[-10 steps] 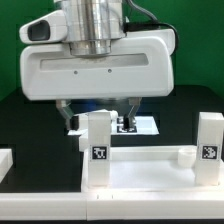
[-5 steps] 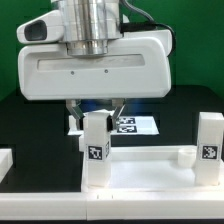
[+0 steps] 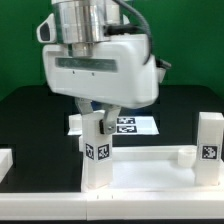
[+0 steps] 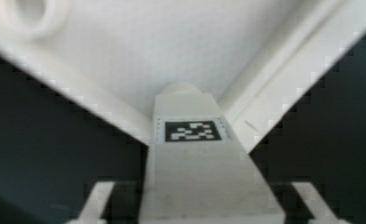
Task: Assemble desk
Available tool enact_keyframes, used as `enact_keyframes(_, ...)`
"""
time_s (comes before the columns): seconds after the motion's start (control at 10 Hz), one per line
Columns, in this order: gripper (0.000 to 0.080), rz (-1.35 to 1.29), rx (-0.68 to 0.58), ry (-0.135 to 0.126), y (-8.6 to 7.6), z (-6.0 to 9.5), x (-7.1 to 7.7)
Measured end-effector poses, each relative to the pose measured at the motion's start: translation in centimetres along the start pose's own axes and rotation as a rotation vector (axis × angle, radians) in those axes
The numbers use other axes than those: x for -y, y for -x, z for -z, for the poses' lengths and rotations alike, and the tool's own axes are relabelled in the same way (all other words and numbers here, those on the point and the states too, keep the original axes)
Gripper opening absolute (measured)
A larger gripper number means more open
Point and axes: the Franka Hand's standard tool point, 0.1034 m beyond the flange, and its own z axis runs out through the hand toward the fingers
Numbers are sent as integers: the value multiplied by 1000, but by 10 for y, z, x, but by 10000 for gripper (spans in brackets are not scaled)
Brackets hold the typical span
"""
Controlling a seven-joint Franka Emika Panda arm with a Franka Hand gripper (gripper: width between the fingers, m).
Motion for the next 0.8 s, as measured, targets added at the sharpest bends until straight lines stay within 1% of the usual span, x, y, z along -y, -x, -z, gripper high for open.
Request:
enact_keyframes(0.3,287,-155,1,0,2,0,1)
enact_keyframes(0.4,287,-282,15,-23,1,-1,0)
enact_keyframes(0.5,287,-442,49,-59,-1,0,-2)
enact_keyframes(0.6,287,-479,58,-64,-2,0,-3)
enact_keyframes(0.7,364,-451,57,-63,0,-1,-2)
enact_keyframes(0.8,364,-414,57,-57,1,-2,-2)
